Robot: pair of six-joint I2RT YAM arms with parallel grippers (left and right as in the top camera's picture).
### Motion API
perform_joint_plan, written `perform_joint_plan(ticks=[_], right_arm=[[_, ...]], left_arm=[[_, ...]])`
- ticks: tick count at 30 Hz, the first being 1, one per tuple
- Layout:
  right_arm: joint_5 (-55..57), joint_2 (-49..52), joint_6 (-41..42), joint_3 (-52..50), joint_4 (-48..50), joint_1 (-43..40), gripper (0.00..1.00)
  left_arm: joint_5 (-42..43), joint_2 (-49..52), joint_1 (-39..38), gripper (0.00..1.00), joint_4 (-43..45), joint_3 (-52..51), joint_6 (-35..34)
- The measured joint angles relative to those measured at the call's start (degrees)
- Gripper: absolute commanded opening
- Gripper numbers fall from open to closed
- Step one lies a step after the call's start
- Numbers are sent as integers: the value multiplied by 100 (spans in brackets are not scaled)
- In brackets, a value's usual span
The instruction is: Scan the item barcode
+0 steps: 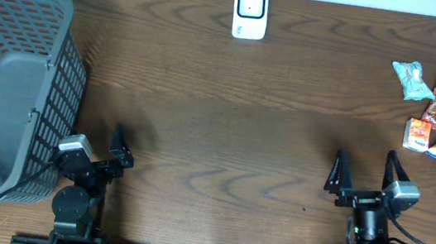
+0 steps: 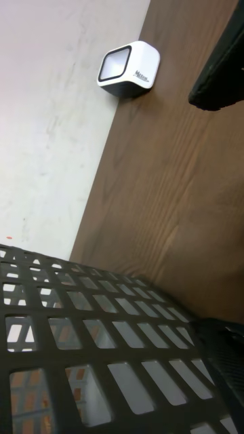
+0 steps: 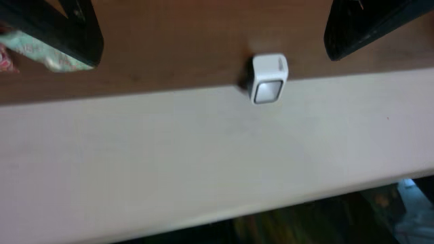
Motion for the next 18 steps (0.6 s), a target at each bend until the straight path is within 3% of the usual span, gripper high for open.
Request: perform_joint_plan(ticks=[4,10,18], right_arm=[[0,0,0,-199,-9,0,99],[0,-20,0,-337,-1003,0,99],[22,-24,-498,-337,-1005,0,99]], left_arm=[[0,0,0,98,0,0,2],[0,0,0,98,0,0,0],[0,0,0,98,2,0,0]])
